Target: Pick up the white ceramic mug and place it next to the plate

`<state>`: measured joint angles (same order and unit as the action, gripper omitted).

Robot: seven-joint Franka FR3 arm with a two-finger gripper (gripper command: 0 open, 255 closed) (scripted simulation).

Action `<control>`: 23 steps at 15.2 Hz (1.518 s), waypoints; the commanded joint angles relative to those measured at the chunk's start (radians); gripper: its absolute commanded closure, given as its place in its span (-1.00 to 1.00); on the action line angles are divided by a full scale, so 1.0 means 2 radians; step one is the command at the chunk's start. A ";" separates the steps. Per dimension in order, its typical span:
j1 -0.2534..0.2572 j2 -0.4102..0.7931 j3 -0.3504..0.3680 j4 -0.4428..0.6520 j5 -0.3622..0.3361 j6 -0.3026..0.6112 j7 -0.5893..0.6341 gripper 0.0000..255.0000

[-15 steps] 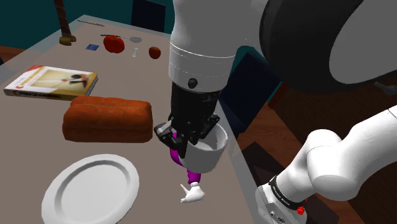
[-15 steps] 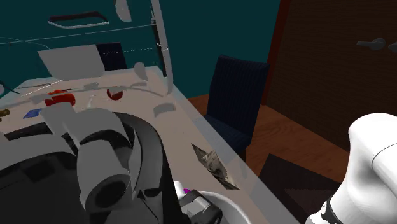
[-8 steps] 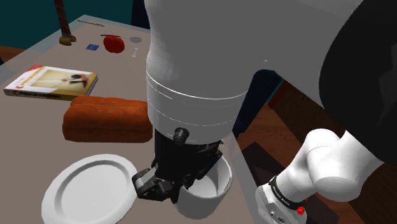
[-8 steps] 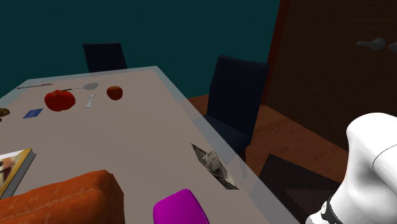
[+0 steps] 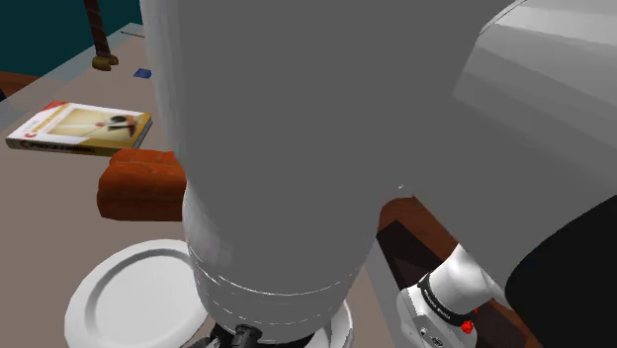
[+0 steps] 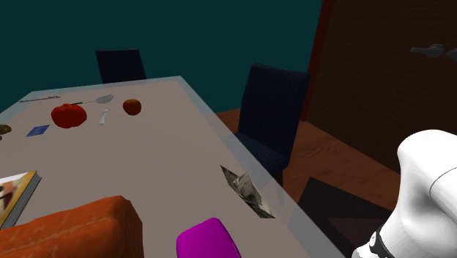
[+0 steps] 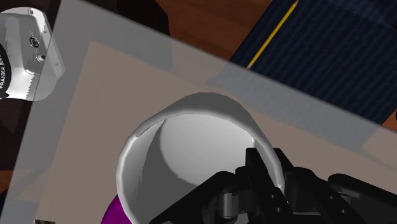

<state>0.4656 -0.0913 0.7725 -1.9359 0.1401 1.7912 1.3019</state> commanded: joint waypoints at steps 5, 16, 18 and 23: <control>0.001 0.009 0.004 -0.034 -0.004 0.041 0.002 1.00; 0.004 0.039 0.010 -0.085 -0.023 0.115 0.013 1.00; 0.005 0.046 0.011 -0.093 -0.028 0.128 0.016 1.00; 0.006 0.057 0.012 -0.103 -0.036 0.146 0.021 1.00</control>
<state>0.4776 0.0220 0.7968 -2.1392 0.0691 2.0802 1.3435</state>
